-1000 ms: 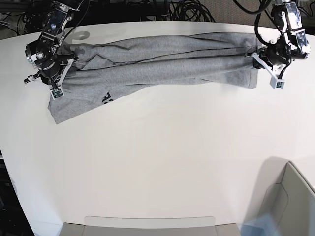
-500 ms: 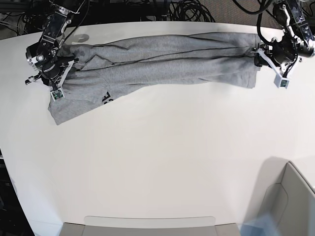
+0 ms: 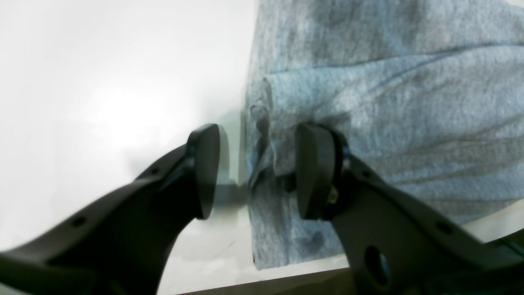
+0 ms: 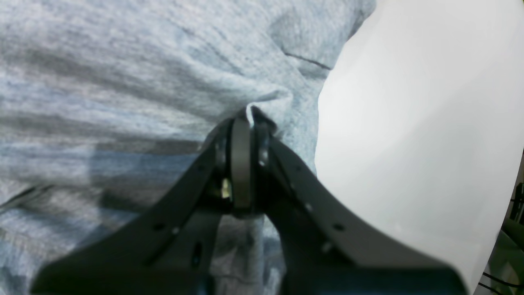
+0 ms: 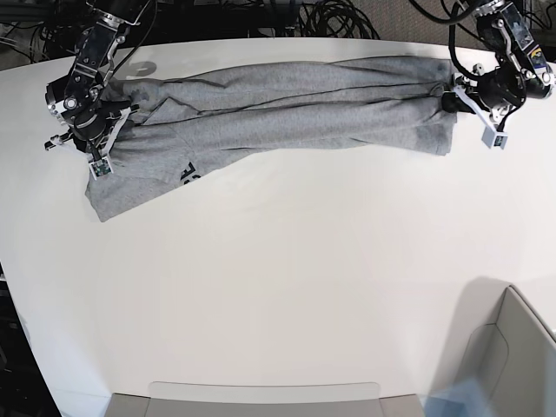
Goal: Fold the T-shirt properly
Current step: 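Hold the strip ends and adjust the left gripper's grip on its end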
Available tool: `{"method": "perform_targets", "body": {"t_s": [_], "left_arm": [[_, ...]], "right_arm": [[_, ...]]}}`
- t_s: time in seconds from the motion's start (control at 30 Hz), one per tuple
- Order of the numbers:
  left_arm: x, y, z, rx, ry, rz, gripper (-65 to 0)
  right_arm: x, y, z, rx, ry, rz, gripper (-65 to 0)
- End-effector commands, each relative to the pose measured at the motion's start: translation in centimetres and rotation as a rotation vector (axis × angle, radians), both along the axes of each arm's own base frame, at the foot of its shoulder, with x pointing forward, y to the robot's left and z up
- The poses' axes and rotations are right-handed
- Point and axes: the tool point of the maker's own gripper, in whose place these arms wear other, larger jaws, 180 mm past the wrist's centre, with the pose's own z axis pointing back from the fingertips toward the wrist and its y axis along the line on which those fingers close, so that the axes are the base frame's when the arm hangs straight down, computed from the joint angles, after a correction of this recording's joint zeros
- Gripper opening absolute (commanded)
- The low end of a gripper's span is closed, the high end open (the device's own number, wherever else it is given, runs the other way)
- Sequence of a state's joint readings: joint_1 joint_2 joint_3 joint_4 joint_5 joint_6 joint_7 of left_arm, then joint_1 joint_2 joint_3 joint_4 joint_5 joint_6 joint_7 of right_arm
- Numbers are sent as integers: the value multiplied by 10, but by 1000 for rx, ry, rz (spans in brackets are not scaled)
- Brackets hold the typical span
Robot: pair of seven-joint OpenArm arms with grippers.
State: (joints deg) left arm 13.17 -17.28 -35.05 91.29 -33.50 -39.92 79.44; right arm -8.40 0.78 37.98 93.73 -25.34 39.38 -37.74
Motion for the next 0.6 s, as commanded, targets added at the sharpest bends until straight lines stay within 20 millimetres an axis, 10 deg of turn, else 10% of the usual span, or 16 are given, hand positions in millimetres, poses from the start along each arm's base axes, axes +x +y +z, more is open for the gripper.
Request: {"method": "perform_targets", "body": {"t_s": [0.0, 0.57], "left_arm": [[-6, 3, -3, 1, 24, 3, -274], [-41, -77, -57, -191, 193, -86, -329]], "right_arm": [[3, -4, 5, -15, -4, 7, -650], [13, -1, -1, -48, 30, 35, -650]]}}
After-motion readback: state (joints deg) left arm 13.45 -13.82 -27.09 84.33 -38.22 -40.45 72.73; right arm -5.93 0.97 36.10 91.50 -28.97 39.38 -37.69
